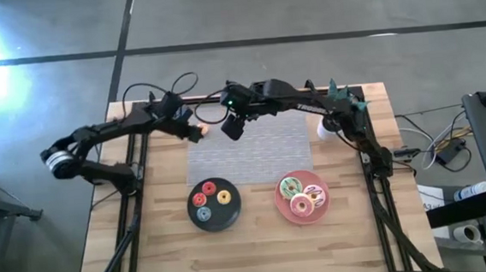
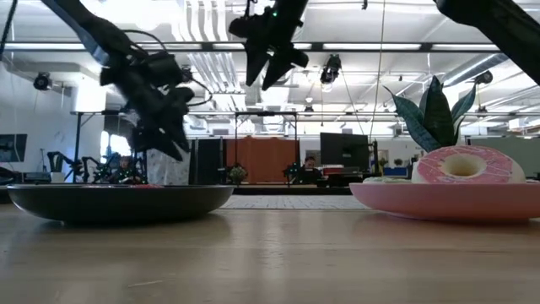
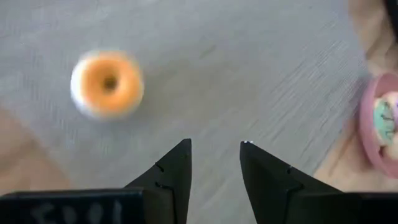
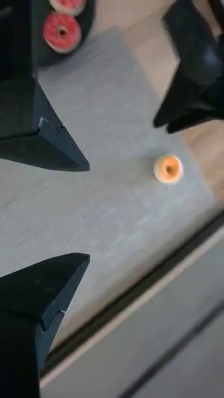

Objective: Pick & Place donuts
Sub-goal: Put the small white donut on the black plate

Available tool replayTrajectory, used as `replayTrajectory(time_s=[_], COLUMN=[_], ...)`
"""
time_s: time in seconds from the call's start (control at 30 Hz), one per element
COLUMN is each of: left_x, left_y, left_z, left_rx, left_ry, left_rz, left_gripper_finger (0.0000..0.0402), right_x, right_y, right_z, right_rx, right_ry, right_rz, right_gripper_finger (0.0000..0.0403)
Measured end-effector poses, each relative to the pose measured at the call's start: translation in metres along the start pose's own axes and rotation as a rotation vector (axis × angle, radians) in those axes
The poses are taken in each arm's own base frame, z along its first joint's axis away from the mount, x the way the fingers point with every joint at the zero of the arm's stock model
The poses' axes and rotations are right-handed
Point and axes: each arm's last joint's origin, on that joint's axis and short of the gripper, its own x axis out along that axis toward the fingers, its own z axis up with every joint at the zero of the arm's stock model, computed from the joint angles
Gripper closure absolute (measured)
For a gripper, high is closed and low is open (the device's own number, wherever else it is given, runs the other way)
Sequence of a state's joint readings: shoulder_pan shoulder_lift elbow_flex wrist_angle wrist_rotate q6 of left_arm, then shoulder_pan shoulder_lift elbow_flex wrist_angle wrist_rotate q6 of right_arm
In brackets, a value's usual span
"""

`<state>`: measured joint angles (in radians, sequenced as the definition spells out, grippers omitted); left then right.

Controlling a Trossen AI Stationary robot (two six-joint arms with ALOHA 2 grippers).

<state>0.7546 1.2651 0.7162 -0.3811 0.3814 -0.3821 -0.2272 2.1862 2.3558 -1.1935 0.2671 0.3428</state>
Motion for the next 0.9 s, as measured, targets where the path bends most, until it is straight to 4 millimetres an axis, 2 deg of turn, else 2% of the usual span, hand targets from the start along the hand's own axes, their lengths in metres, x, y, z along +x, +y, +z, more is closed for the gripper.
replayTrajectory(time_s=[0.13,0.37,0.5,0.63,0.9], left_x=[0.006,0.026,0.039,0.051,0.054], left_y=[0.002,0.01,0.018,0.028,0.029], left_z=[0.022,0.05,0.057,0.054,0.056], left_rx=[0.087,0.17,0.197,0.199,0.203], left_ry=[-0.043,0.031,0.142,0.215,0.191], left_rz=[0.126,0.327,0.36,0.376,0.37], left_gripper_finger=[0.0291,0.0291,0.0291,0.0291,0.0291], right_x=[-0.002,0.003,0.005,0.012,0.033], right_y=[-0.002,-0.002,-0.001,-0.001,0.0], right_z=[0.0,-0.004,-0.007,-0.011,-0.023], right_rx=[-0.011,-0.063,-0.075,-0.095,-0.112], right_ry=[0.003,0.024,0.046,0.072,0.125], right_rz=[-0.011,-0.015,-0.022,-0.032,-0.058], right_gripper_finger=[0.0184,0.0184,0.0184,0.0184,0.0183])
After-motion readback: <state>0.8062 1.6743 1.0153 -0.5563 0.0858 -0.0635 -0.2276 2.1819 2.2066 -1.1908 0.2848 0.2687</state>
